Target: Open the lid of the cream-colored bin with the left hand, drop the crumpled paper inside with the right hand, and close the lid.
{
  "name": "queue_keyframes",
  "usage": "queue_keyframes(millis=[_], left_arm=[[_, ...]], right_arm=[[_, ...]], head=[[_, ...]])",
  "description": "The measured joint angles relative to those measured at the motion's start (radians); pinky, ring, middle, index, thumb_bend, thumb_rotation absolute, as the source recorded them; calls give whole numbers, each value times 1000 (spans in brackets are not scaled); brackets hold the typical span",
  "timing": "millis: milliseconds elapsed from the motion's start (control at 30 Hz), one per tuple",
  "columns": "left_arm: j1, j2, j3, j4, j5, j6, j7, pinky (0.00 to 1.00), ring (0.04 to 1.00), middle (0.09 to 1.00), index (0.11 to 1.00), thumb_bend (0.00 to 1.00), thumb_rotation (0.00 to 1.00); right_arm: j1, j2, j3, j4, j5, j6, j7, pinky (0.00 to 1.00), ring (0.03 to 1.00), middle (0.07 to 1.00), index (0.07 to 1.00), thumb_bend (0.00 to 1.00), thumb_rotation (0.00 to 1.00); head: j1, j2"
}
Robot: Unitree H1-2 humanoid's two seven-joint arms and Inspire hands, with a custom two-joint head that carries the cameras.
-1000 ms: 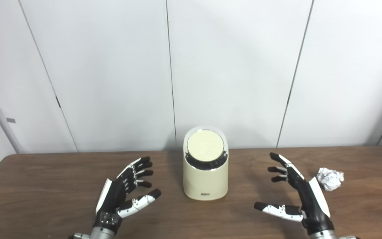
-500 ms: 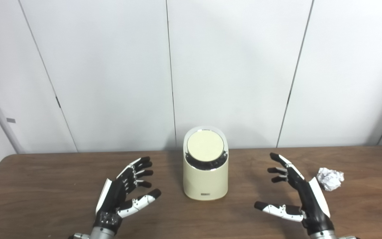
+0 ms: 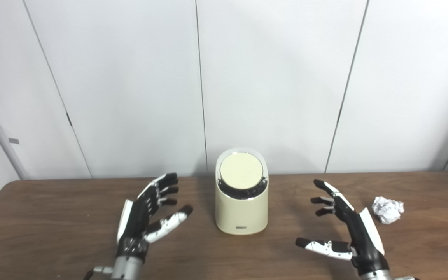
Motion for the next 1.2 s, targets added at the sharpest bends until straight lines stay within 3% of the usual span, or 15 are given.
queue_keyframes(millis=[400, 733, 900, 1200], left_arm=[[-141, -12, -15, 18, 89, 80, 55, 747, 785, 811, 841, 804, 277], [-215, -31, -54, 100, 179, 91, 115, 689, 843, 850, 825, 829, 230], [-253, -28, -63, 142, 181, 86, 114, 766, 888, 883, 849, 853, 222], [-268, -27, -96, 208, 200, 76, 122, 811, 914, 905, 861, 909, 233]], right_arm=[[-1, 3, -1, 3, -2, -1, -2, 590, 728, 875, 854, 799, 179], [-1, 6, -1, 5, -11, 0, -4, 574, 719, 866, 850, 797, 195], [-1, 22, -1, 3, -20, 0, -8, 579, 718, 870, 852, 794, 170], [-1, 29, -1, -3, -39, 2, -10, 572, 719, 872, 855, 788, 159]], head=[[-5, -3], [-9, -8], [-17, -9], [-31, -9]])
